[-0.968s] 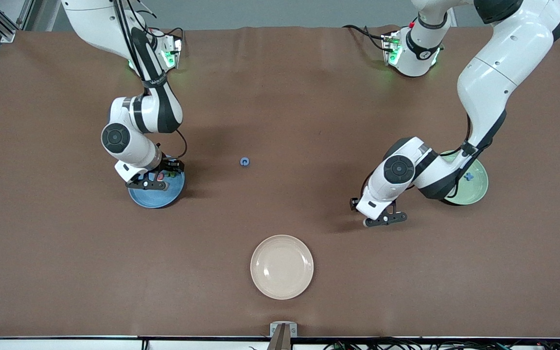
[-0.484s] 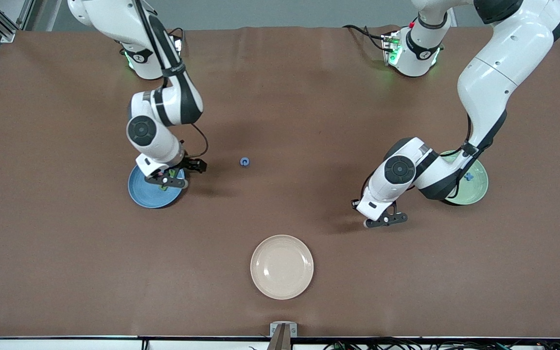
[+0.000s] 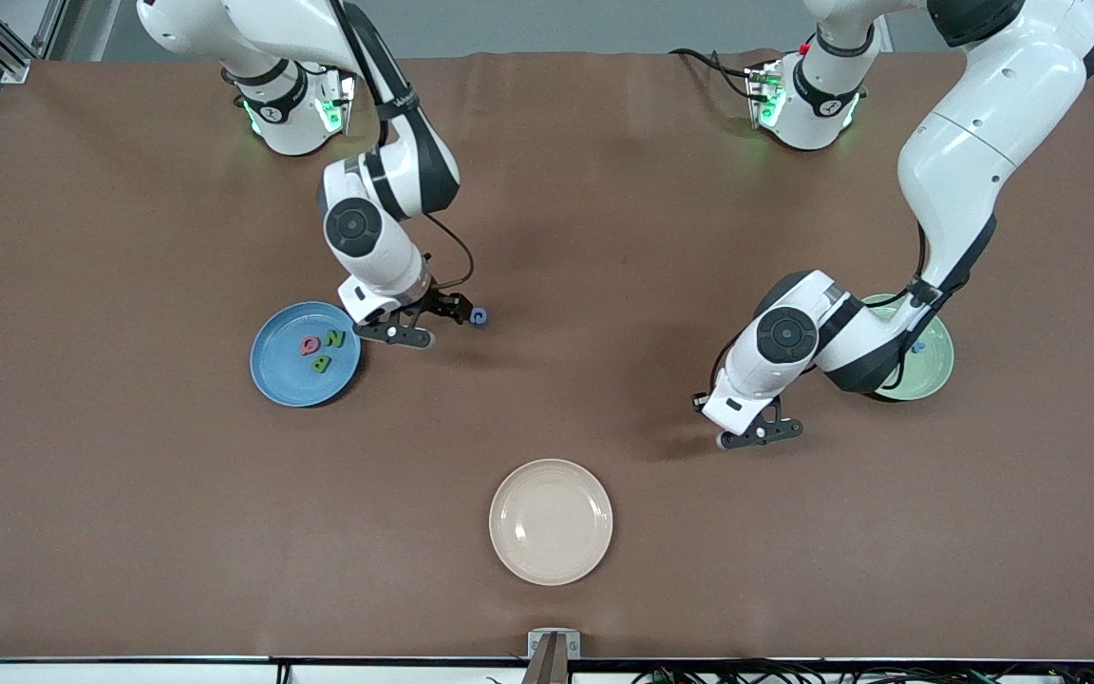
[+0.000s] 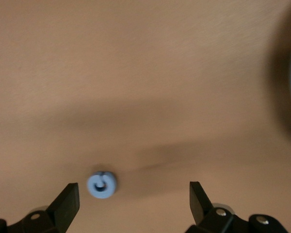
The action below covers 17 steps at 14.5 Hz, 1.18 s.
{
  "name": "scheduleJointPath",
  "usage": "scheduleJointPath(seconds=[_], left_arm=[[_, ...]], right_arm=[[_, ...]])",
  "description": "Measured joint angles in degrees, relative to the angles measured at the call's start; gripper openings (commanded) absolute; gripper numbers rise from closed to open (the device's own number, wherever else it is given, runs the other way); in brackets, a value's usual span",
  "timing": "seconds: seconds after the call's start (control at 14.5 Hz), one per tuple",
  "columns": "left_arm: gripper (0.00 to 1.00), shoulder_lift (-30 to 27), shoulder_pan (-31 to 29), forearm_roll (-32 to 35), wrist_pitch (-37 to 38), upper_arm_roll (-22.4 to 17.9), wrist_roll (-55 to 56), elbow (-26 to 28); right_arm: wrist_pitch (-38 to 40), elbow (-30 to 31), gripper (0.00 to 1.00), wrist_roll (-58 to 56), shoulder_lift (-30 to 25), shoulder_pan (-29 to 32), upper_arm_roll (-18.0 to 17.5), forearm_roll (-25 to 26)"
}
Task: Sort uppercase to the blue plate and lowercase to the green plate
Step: 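Grasp the green n with the left gripper while the right gripper grasps c, then place the n on the green plate while the right gripper places c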
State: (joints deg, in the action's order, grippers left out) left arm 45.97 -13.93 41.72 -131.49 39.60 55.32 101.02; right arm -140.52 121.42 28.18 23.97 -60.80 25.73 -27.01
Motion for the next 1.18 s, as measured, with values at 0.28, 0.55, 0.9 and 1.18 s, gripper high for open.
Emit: scheduleJointPath(seconds=[0.28, 0.55, 0.9, 1.18], left_arm=[[0.10, -1.93, -6.91, 0.00, 8.02, 6.29, -6.33, 0.43], [0.10, -2.50, -22.73, 0.00, 14.74, 17.29, -15.75, 4.87], [0.10, -2.53, -37.65, 2.07, 15.78, 23.04, -27.76, 11.50], [0.10, -2.53, -43.95, 5.31, 15.91, 23.22, -34.82, 14.00]], right_arm=[[-4.61, -1.05, 1.00, 3.40, 5.32, -3.30, -0.46, -1.08], [-6.77, -2.44, 0.96, 5.92, 8.83, -5.89, -0.54, -1.10], [-7.87, -2.93, 0.35, 6.13, 9.71, -6.84, -0.45, -1.10], [-7.73, -3.60, 0.02, 6.92, 9.63, -6.91, -0.44, -1.11]])
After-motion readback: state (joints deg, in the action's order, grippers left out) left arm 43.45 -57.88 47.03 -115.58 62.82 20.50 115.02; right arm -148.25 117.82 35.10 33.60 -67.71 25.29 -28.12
